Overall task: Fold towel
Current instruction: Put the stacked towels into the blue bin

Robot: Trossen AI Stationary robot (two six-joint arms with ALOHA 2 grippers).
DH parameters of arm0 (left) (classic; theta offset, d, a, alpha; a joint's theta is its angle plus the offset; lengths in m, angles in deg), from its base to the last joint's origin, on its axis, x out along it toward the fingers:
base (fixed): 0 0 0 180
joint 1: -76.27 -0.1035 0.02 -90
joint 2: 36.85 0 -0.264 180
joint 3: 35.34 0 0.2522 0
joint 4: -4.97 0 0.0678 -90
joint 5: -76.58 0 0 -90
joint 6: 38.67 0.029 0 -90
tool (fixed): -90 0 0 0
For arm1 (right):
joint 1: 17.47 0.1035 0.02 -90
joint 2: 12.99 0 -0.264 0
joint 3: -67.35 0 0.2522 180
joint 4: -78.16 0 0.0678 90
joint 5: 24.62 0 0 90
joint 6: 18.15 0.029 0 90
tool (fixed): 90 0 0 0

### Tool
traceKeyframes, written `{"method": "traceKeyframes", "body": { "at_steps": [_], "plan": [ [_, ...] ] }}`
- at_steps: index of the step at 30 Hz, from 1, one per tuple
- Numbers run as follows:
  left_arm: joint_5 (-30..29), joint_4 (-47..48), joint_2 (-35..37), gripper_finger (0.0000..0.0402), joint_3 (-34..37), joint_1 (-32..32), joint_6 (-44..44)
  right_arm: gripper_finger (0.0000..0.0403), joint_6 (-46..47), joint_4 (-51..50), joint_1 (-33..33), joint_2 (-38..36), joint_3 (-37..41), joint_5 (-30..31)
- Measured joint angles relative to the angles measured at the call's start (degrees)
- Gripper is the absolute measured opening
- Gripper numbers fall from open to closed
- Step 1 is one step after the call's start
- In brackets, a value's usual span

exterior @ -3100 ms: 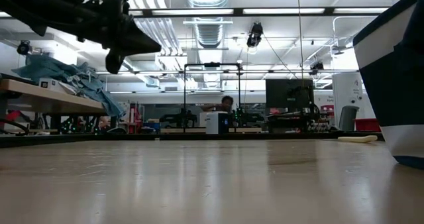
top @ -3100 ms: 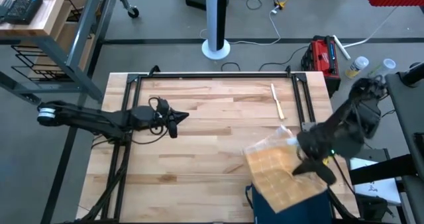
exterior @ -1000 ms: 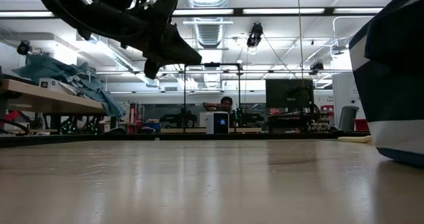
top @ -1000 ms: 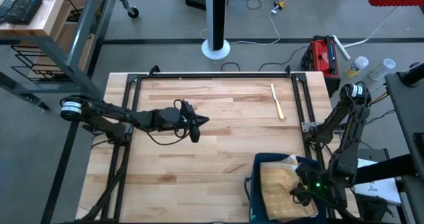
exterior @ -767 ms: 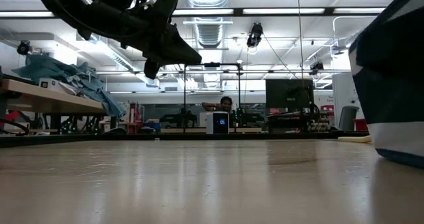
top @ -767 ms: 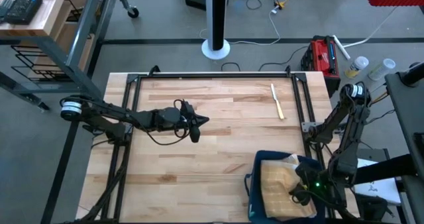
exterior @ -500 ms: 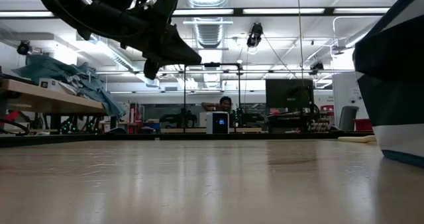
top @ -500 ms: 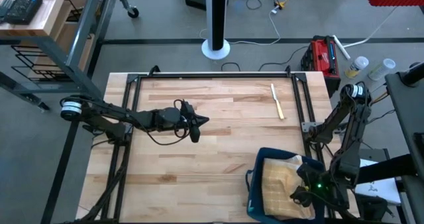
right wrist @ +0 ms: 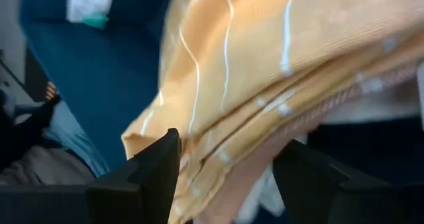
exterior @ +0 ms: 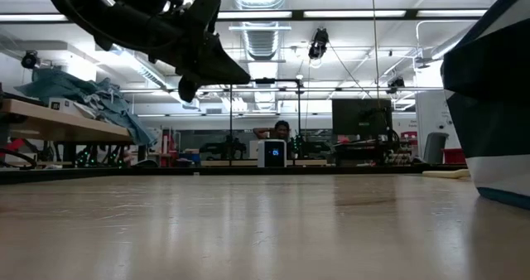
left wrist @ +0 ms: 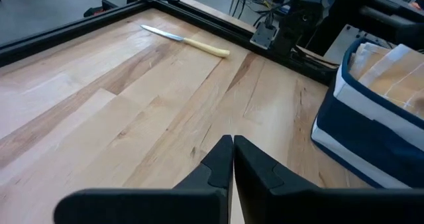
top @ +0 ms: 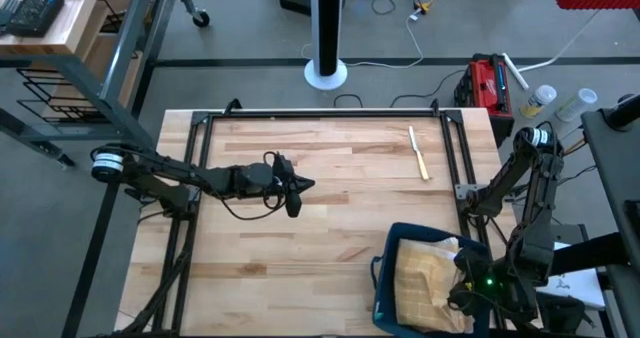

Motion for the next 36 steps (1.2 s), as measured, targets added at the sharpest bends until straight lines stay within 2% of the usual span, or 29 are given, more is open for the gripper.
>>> {"method": "traceKeyframes", "body": {
  "at_steps": [7, 12, 18, 25, 29, 36],
  "plan": [
    [0.0, 0.5, 0.0, 0.0002, 0.0, 0.0, -0.1, 0.0217, 2.4, -4.1, 0.0, 0.0, -3.3, -7.9],
    [0.0, 0.5, 0.0, 0.0003, 0.0, 0.0, -0.1, 0.0209, 4.9, -11.9, 0.0, 0.0, -6.8, -12.8],
    [0.0, 0.5, 0.0, 0.0004, 0.0, 0.2, -0.1, 0.0199, 5.4, -21.2, 0.0, 0.0, -10.5, -13.1],
    [0.0, 0.5, 0.0, 0.0003, 0.0, 0.5, -0.1, 0.0175, 1.4, -23.0, -1.1, 2.8, -10.0, -12.7],
    [0.0, 0.4, 0.0, 0.0006, 0.0, 0.5, -0.3, 0.0148, -1.6, -24.0, -3.3, 7.0, -10.5, -12.6],
    [0.0, 0.4, 0.0, 0.0002, 0.0, 0.5, -0.4, 0.0079, -8.8, -28.5, -6.1, 13.3, -16.4, -11.0]
  ]
}}
